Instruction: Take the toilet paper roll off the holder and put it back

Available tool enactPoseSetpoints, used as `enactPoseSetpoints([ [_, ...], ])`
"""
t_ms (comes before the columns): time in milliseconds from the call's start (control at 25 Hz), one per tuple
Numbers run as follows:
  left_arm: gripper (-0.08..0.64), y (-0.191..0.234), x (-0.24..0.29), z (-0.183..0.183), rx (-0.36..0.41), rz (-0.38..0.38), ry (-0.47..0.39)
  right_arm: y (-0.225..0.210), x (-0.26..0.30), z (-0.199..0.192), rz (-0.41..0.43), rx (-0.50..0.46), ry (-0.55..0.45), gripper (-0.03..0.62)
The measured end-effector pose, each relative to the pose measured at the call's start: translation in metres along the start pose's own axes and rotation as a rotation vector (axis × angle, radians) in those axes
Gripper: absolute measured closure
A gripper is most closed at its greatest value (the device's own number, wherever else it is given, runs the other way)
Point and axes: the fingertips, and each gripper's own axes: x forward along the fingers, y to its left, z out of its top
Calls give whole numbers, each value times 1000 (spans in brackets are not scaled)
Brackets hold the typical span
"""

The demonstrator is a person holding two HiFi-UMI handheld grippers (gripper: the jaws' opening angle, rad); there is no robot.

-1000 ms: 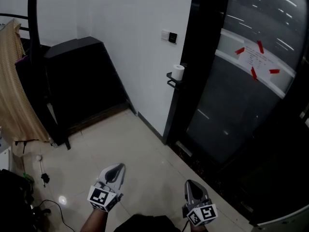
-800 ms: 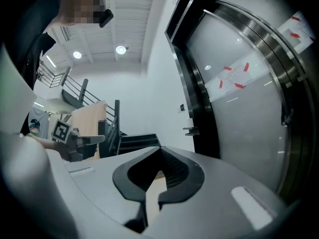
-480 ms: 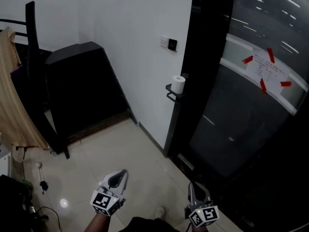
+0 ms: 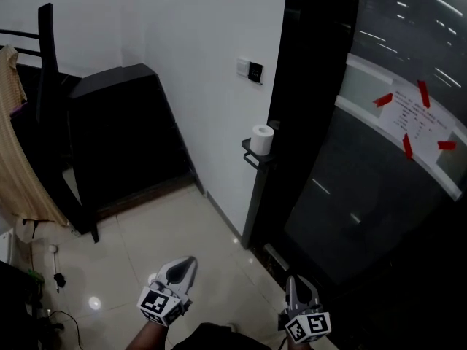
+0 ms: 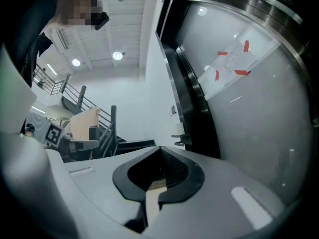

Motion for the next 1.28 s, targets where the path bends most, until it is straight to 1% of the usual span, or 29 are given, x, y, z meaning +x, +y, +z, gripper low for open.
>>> enactPoseSetpoints([
  [200, 554, 0, 26, 2, -27, 43, 10, -27, 10, -1, 11, -1, 27, 578],
  [320, 554, -3, 38, 0, -27, 52, 8, -48, 16, -4, -5, 10, 44, 578],
  [520, 554, 4, 52, -15, -35, 52, 37, -58, 34, -14, 2, 6, 85, 578],
  [600, 554, 12, 58, -23, -51, 64, 46, -60, 45, -20, 11, 8, 103, 578],
  [720, 554, 29, 74, -40, -51, 68, 66, -64, 64, -27, 7, 5, 117, 578],
  [880, 554, 49, 110, -48, -38, 21, 80, -80, 92, -28, -47, 1, 117, 578],
  [1000, 554, 67, 146, -40, -38, -16, 72, -88, 117, -21, -77, -17, 109, 578],
  [1200, 554, 90, 209, -24, -17, -98, 54, -112, 162, -13, -130, -9, 89, 578],
  [1280, 554, 102, 227, -23, 0, -117, 53, -117, 182, -9, -142, -10, 76, 578],
])
